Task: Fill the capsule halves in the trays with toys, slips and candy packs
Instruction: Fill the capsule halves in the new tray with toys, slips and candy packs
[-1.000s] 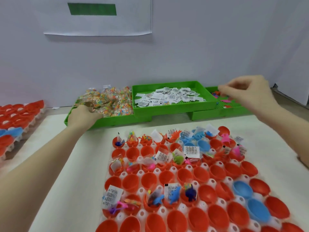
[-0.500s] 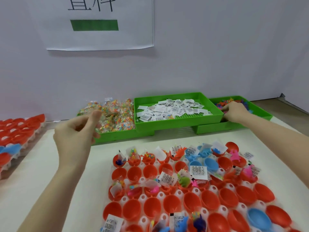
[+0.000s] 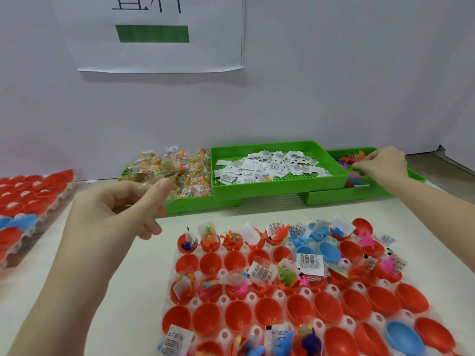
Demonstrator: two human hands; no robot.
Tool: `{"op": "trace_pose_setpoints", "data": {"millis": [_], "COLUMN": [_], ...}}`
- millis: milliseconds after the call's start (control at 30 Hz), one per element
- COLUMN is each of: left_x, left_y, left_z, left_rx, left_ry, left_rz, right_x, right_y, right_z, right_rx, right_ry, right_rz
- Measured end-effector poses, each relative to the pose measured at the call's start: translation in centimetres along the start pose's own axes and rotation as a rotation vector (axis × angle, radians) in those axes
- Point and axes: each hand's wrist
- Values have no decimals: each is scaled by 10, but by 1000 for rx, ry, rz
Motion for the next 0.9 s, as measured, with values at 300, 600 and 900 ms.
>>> {"op": "trace_pose_setpoints", "data": {"millis": [300,600,900], "left_x": [12,10,11], "left_y": [4,8,6], "left_z": [5,5,3], "left_rx": [-43,-37,-47], "left_ry": [-30,47,42], "left_rz": [110,160,161], "right_x": [-8,0,26], "right_y": [-35,-83,-91], "right_z": [0,16,31], "right_rx": [172,247,-213], "right_ry": [-112,-293,-523], "right_rz": [-676,-538,170]}}
Point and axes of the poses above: each hand's wrist, its own z-axis away from the middle knuckle, its own x-axis out of the palm, y = z × x, and after that the axes turned 8 degrees about x, right-handed
